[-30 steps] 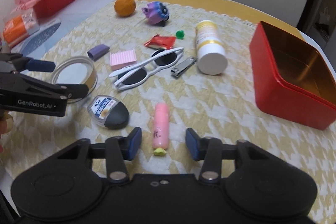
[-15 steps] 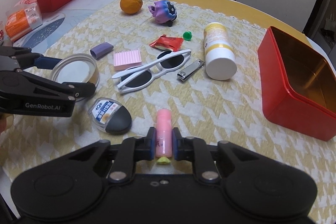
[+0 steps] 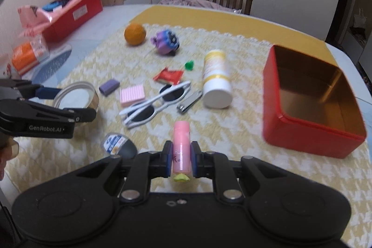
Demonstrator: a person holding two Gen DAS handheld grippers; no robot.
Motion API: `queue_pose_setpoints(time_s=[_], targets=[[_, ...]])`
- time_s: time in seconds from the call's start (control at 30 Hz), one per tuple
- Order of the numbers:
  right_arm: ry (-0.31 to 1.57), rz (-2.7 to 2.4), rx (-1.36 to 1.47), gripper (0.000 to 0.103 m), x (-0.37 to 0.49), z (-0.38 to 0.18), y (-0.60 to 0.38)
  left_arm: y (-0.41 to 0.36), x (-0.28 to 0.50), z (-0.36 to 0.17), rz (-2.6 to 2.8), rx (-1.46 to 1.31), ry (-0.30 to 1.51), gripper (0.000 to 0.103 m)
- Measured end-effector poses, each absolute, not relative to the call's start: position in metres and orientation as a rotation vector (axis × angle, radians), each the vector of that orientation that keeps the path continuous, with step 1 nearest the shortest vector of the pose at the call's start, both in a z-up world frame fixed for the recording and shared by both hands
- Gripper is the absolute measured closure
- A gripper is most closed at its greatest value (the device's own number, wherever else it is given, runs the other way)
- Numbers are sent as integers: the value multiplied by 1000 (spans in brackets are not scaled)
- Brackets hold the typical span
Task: Organize rigid objects
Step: 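Grasp the pink lip balm tube with the right gripper while the left gripper grasps the round tin, then lower the round tin and pink tube into the red box, opening both grippers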
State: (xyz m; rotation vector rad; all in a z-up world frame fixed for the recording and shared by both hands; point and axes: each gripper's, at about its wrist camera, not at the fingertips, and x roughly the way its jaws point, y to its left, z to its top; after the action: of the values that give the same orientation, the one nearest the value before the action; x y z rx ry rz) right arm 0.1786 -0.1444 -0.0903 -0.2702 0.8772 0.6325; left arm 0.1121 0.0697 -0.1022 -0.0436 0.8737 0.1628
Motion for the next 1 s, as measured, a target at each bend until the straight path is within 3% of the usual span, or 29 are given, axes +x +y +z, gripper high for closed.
queue_pose_setpoints(time_s=[0.47,1.0], targets=[[799,558,-172,89,236,-41,-215,1,161,-53,60,-35,818,26],[807,525,-208,89,312,-55,-284,-98,274,-41,-54,-75,824,26]])
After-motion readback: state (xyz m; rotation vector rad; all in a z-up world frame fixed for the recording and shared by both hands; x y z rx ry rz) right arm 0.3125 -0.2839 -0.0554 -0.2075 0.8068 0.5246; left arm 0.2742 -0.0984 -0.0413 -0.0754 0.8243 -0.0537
